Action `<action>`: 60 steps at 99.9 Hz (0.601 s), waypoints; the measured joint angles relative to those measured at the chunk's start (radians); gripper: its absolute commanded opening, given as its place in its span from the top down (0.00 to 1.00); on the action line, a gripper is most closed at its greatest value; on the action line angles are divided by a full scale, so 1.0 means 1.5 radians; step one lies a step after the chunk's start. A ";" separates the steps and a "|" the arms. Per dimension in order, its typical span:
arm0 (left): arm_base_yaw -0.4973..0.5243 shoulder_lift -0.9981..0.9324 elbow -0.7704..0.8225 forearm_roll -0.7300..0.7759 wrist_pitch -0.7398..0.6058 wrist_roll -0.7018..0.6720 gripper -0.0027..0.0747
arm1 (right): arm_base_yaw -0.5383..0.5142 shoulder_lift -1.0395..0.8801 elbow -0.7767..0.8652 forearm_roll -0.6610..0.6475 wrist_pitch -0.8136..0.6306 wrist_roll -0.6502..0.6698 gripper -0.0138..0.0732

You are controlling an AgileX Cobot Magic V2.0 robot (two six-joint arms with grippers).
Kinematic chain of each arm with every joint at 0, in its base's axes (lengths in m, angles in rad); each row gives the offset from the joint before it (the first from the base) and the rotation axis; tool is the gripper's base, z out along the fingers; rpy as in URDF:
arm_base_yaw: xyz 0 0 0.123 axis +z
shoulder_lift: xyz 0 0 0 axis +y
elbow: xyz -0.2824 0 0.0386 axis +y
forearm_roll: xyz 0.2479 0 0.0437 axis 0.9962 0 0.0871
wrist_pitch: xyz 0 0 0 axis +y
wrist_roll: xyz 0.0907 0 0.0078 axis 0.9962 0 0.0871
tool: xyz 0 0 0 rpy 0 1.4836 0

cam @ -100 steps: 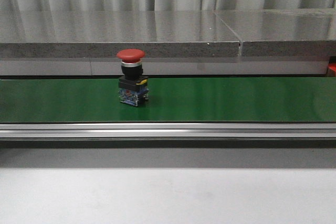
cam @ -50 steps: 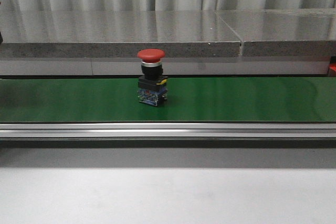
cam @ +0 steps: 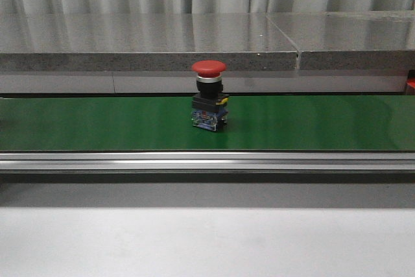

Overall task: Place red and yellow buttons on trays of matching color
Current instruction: 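Place the yellow button onto the belt with the left gripper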

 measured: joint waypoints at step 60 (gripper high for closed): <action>0.000 -0.469 0.338 -0.027 -0.014 -0.001 0.99 | 0.000 0.000 0.000 0.000 0.000 0.000 0.92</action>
